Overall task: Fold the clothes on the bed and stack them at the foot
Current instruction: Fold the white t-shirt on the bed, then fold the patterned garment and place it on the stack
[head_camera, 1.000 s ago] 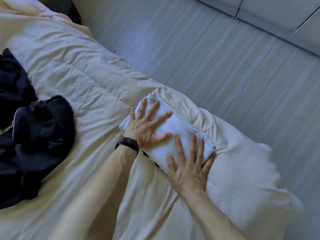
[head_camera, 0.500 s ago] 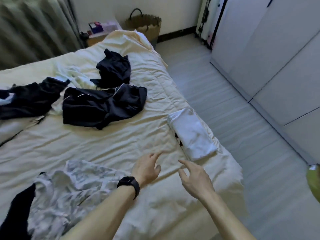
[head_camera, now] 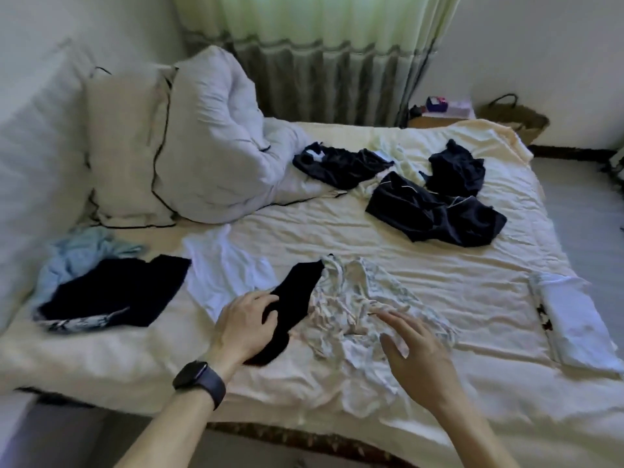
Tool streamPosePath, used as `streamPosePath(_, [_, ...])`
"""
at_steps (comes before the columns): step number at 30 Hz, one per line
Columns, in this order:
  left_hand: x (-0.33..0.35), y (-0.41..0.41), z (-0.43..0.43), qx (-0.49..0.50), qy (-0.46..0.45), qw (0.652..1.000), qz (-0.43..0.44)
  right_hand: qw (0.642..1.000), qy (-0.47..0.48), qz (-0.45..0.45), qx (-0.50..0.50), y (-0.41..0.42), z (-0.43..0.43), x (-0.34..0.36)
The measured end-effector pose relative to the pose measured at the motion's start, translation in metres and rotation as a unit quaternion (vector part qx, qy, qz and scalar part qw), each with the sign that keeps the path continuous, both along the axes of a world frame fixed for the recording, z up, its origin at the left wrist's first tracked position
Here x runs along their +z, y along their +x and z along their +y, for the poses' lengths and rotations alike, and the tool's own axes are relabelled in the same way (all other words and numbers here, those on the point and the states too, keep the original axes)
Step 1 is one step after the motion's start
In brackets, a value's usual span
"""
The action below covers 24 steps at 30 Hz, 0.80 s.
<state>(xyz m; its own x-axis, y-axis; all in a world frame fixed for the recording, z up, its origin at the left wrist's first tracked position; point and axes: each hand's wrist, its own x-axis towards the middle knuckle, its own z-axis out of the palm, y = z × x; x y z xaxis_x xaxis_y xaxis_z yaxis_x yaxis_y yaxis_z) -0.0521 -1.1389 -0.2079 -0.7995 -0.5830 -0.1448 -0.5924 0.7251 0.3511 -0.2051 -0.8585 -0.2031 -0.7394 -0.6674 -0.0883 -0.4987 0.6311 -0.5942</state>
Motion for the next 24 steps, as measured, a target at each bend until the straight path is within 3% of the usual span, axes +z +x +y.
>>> streamPosePath(5, [0.022,0.095,-0.056,0.09,0.012,0.996,0.0,0.998,0.018,0.008,0.053,0.045,-0.053,0.021])
streamPosePath(10, [0.028,0.128,-0.069,0.122,0.008,0.992,0.018,0.992,0.036,0.044,0.11,0.054,-0.09,0.033])
streamPosePath(18, [0.0,0.107,-0.073,0.102,0.007,0.994,-0.039,0.995,0.03,0.015,0.095,0.041,-0.109,0.015])
streamPosePath(24, [-0.055,0.053,-0.068,0.02,0.042,0.993,-0.112,0.991,0.097,-0.064,0.062,0.028,-0.102,-0.038])
